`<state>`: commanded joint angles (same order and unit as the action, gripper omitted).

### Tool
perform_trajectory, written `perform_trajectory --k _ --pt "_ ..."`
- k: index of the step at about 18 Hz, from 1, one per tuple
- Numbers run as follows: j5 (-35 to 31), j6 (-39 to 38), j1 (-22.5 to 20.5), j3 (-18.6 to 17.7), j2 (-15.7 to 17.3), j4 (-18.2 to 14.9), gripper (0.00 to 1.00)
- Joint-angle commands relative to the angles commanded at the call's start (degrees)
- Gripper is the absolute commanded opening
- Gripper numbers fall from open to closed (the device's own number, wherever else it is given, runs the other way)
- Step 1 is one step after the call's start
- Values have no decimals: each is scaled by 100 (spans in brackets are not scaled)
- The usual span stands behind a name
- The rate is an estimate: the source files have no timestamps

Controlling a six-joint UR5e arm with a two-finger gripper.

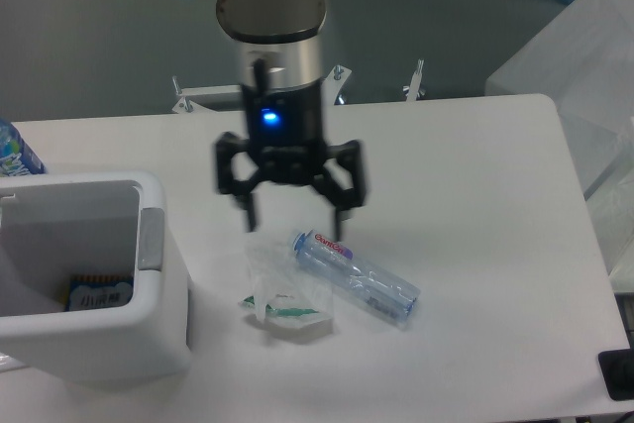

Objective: Open the trash can
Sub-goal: 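Lift the gripper up and away from the opened trash can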

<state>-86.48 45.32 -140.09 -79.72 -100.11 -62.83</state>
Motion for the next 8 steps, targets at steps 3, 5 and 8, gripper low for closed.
perform_trajectory --k 3,5,8 --pt "-158 477 -229 -70 9 -98 100" --pt "-202 618 -404 -123 9 -98 100" --pt "-193 837 -607 -132 0 -98 100"
